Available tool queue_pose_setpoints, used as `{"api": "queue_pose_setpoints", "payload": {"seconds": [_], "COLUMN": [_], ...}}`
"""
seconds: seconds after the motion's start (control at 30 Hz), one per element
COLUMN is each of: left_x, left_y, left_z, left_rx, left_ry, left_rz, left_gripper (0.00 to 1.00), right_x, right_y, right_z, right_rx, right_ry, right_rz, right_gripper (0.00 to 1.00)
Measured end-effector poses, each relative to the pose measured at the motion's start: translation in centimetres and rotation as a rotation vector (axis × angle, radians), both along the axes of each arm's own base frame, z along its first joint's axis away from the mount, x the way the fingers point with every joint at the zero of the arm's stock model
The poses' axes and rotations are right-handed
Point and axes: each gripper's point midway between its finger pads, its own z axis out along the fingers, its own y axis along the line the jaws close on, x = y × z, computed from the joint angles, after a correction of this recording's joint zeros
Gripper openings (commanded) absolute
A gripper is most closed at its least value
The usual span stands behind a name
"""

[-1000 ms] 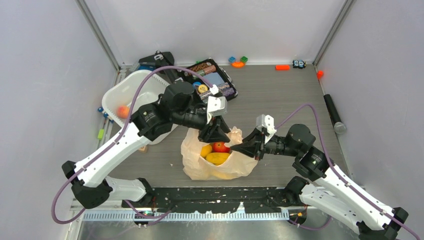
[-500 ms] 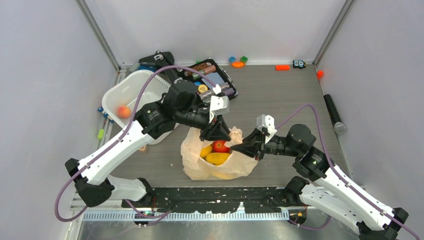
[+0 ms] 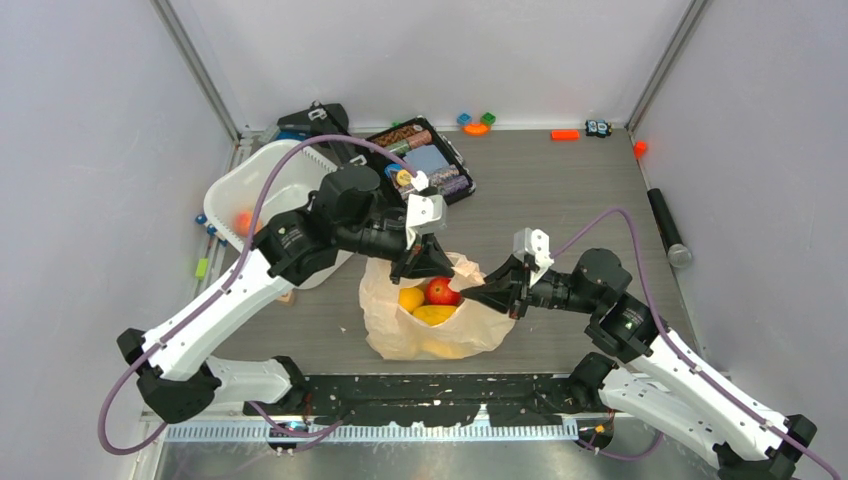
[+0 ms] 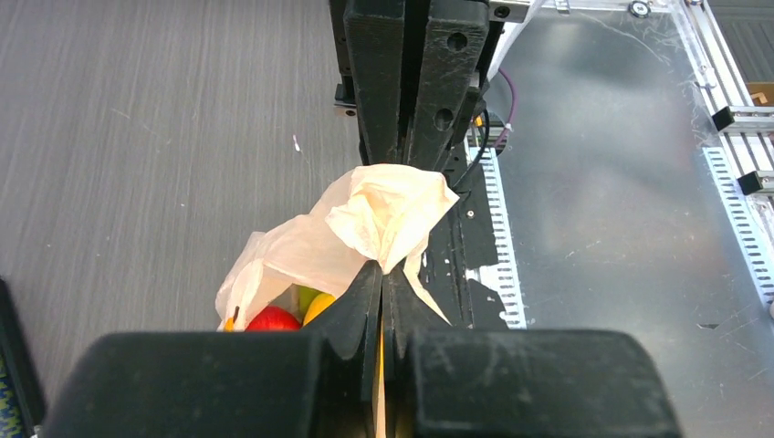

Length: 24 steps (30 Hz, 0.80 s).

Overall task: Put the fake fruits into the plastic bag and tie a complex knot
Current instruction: Adjust the plastic bag at the center of the board.

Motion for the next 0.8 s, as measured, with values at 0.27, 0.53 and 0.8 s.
{"api": "queue_pose_setpoints", "payload": {"seconds": [0.27, 0.53, 0.8], "left_x": [-0.2, -0.2, -1.2], "left_y": [0.7, 1.2, 3.2], "left_z": [1.0, 1.2, 4.0], "left_rx": [-0.024, -0.027, -0.109], "left_ry": [-0.034, -0.060, -0.125], "left_rz": [0.004, 0.020, 0.050], "left_gripper": [0.00, 0.00, 0.00], "right_x": [0.6, 1.2, 1.8], "right_y": [0.1, 0.1, -0.3], "right_z": [0.4, 0.5, -0.4], "right_rx": [0.012, 0.016, -0.012], "right_ry": [-0.017, -0.024, -0.001], "right_rz": [-0.023, -0.052, -0.098], "right_gripper": [0.05, 0.05, 0.05]}}
